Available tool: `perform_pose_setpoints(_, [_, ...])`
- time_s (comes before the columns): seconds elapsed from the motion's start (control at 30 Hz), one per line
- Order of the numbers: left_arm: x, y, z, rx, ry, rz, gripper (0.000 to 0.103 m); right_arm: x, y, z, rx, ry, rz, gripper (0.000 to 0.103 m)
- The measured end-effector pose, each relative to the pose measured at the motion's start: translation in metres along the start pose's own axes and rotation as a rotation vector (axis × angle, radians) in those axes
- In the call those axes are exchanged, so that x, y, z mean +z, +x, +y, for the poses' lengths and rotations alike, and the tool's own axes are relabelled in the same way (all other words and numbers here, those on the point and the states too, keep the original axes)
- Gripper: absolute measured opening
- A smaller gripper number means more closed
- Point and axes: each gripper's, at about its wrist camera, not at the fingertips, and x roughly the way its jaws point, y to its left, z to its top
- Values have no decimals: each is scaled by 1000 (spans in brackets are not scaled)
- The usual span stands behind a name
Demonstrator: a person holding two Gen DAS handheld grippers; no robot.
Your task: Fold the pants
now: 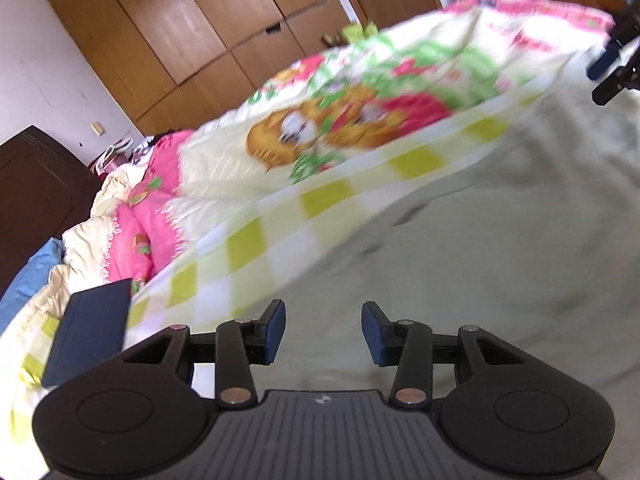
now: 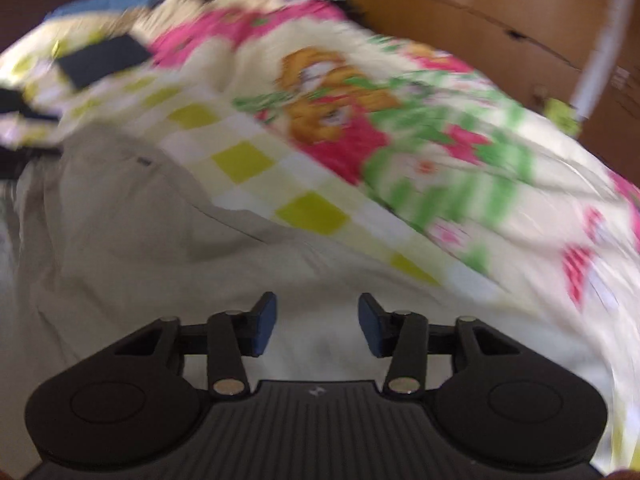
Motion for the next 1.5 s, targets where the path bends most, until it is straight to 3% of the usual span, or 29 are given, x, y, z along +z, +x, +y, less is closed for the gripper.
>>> perform_pose_setpoints(0.27, [-2, 61, 58, -97, 70, 128, 56, 35, 80, 19, 69, -172, 195, 49])
perform_pose_setpoints(0.4, [-2, 84, 67, -189, 53, 186, 58, 41, 98, 18, 87, -214, 235, 58])
perform_pose_setpoints(0.5, [-5, 103, 68, -233, 41, 231, 59, 45, 107, 14, 88, -177, 253, 57])
perform_pose_setpoints(0.57, [-6, 109, 69, -247, 10, 243, 55, 42, 108, 17, 86, -169, 244, 48])
perform_pose_setpoints(0.63, [-7, 108, 69, -247, -22, 237, 39, 39, 104, 20, 80, -156, 227, 28])
perform_pose_setpoints(0.67, [-8, 107, 67, -233, -20, 231, 37, 39, 102, 21, 67, -146, 220, 6])
perform_pose_setpoints(0.83, [-9, 90, 50, -158, 45, 188, 26, 41, 79, 27, 23, -110, 166, 3])
perform_pose_setpoints(1.07, [-8, 25, 72, -105, -61, 52, 22, 40, -13, 22, -11, -42, -22, 3])
perform_pose_setpoints(1.3, [-43, -94, 68, -70, -106, -107, 21, -10, -137, 67, -48, -47, -178, 2])
perform_pose_setpoints(1.4, [-75, -140, 54, -55, -146, -142, 21, -47, -174, 104, -40, -39, -185, 3])
perform_pose_setpoints(1.5, [-115, -165, 29, -72, -165, -121, 21, -90, -177, 148, -10, -42, -129, 3])
